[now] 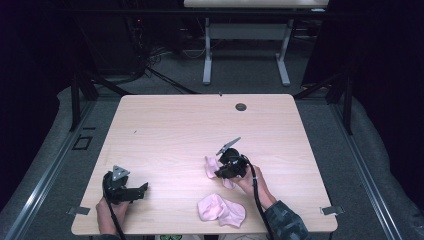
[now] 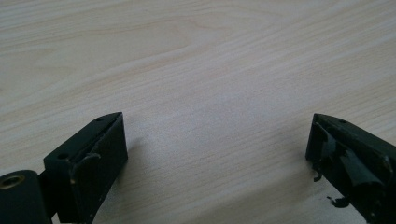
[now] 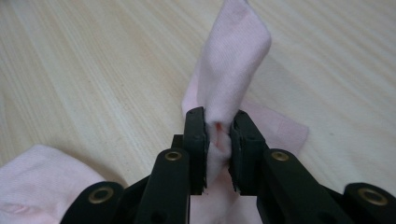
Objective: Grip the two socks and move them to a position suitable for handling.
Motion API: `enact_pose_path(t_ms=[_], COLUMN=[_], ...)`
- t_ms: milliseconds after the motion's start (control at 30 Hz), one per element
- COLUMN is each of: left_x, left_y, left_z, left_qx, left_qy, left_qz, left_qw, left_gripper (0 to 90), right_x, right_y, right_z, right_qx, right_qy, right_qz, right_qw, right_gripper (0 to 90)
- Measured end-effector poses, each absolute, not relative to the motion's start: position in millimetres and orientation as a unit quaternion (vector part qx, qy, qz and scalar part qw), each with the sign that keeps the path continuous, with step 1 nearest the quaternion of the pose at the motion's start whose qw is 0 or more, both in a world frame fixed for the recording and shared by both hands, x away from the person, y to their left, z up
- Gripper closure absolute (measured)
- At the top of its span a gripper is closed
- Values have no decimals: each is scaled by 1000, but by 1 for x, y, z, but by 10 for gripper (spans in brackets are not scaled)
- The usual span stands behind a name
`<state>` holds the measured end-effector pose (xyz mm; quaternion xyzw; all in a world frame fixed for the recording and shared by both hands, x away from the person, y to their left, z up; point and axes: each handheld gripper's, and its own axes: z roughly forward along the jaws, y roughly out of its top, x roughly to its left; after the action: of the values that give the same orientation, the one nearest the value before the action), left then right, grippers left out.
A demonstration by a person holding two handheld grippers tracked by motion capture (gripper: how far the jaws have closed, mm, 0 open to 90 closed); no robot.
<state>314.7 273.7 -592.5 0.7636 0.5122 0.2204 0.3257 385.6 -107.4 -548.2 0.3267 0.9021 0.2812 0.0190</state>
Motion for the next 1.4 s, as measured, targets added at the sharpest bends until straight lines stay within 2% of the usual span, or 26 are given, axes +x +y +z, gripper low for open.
enact_pose_path(t_ms=[167,200,233,267,300,367,500,733,933,1100,1167,1233,1400], left_x=[315,315,315,315,315,315,315,315,314,301,293,289,270], left_y=[274,274,274,274,274,274,274,274,273,268,260,255,224], left_z=[-593,-592,-592,-592,-592,-592,-592,-592,-592,-580,-573,-569,-554], left_qx=[763,764,764,764,764,764,763,764,762,759,763,767,781], left_qy=[512,512,512,512,512,512,513,513,518,538,524,515,468], left_qz=[221,220,221,220,220,220,220,219,220,227,228,224,208], left_qw=[326,326,326,325,325,325,325,325,321,288,302,310,359], left_gripper=[52,52,52,52,52,52,51,51,50,31,18,19,23], right_x=[384,383,383,382,378,375,362,326,300,275,267,264,242], right_y=[-106,-105,-105,-106,-108,-112,-128,-158,-174,-181,-181,-181,-178], right_z=[-556,-559,-559,-559,-555,-550,-533,-511,-511,-518,-521,-522,-529], right_qx=[325,328,328,331,333,332,334,328,337,347,340,339,329], right_qy=[905,903,903,901,899,896,884,878,874,869,874,874,872], right_qz=[274,276,276,280,283,294,324,339,337,340,335,333,343], right_qw=[10,8,8,9,27,31,49,81,97,97,97,99,114], right_gripper=[760,636,636,553,375,267,159,140,135,107,146,149,379])
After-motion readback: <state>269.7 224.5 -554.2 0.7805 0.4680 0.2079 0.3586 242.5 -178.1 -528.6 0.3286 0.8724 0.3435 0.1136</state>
